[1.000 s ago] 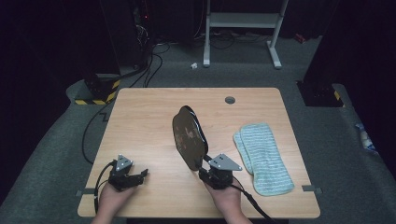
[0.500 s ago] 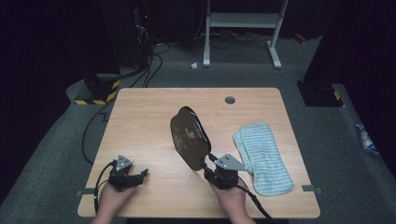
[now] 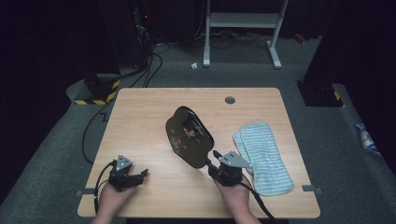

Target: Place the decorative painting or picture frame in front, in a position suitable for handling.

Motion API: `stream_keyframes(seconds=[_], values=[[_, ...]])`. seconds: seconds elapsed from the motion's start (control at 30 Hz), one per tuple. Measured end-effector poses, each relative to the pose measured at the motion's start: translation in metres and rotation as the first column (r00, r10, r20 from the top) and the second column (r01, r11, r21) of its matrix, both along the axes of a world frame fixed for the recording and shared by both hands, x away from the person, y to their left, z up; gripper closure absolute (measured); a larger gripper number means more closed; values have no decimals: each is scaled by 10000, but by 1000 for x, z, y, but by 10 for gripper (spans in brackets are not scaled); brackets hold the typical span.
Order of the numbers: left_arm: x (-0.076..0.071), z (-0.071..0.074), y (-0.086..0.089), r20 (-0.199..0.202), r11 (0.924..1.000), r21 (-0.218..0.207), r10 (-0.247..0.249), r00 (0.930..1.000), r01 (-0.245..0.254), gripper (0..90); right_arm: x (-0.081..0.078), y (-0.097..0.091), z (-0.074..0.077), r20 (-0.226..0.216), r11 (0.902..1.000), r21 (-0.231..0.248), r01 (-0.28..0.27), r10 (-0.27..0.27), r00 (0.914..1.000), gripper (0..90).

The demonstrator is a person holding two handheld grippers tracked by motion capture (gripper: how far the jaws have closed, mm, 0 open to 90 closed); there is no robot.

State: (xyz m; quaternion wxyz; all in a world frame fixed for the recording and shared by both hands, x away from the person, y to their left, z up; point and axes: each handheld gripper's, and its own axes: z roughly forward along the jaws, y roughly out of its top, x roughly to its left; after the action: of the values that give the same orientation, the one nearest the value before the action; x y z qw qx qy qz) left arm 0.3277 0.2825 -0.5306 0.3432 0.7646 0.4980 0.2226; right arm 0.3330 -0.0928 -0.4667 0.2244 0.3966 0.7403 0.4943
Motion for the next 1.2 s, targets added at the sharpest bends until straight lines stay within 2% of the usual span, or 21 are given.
stream_keyframes(seconds=[0.4,0.67,0.87,1.2], values=[[0,0,0,-1,10000,-1,-2,10000,2,240,16,-5,4,123,9993,8,383,-383,9992,566],[0,0,0,1,10000,-2,-2,10000,2,240,9,2,-1,78,9999,-94,142,-141,9999,564],[0,0,0,-1,10000,0,-2,10000,2,240,12,4,-6,-99,9997,-137,178,-179,9998,576],[0,0,0,0,10000,-5,-8,10000,8,240,18,0,-5,-85,9993,-214,315,-317,9995,579]])
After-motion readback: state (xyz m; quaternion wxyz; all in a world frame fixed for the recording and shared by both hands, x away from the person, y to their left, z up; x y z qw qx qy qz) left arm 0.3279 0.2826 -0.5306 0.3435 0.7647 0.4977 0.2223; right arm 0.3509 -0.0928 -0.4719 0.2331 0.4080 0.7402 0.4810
